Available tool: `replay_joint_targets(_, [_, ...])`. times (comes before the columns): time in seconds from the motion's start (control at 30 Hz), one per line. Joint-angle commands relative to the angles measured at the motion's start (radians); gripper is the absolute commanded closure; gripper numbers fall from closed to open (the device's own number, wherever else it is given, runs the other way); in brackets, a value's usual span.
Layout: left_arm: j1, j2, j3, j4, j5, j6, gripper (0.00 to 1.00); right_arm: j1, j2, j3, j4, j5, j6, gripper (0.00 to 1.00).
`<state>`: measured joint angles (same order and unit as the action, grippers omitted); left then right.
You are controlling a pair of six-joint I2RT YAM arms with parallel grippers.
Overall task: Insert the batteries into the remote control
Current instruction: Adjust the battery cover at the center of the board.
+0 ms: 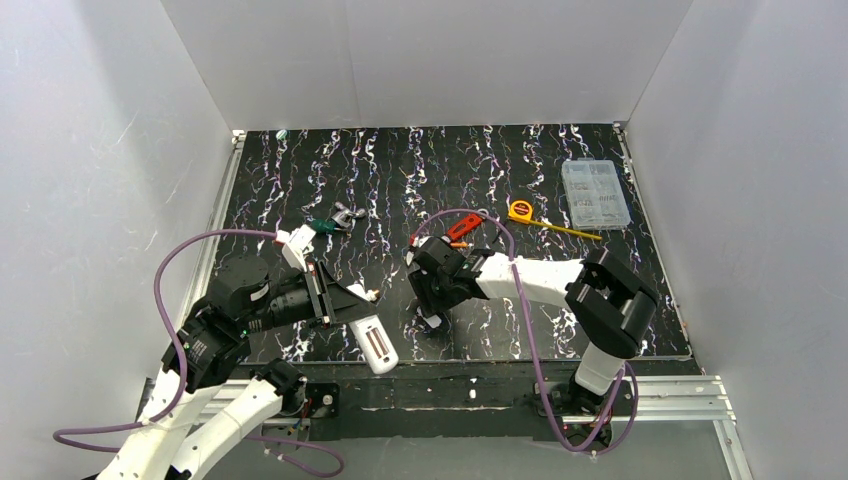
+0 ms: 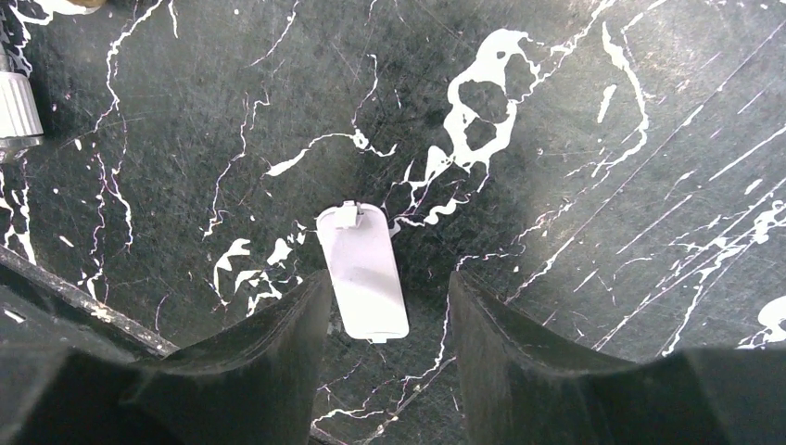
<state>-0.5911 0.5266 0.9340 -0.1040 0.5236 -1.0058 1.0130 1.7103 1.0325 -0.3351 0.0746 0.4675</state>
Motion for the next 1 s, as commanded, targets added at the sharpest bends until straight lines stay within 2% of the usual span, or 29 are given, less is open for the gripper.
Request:
replay_joint_targets(0.0, [-0.001,0.006,0.032,0.025,0.028,0.002,1.0,0.014,0.032,0.023,-0.006,-0.005,-0.009,0.44])
replay_joint_targets(0.4, [-0.001,-0.008,0.021,0.015,0.019,0.006,1.0,0.049,0.096,0.057,-0.059,0.028,0.009,0.49])
replay_joint_targets(0.97, [-0.001,-0.007,0.001,0.039,0.022,-0.002,1.0,0.105,0.176,0.096,-0.248,0.21,0.076,0.56])
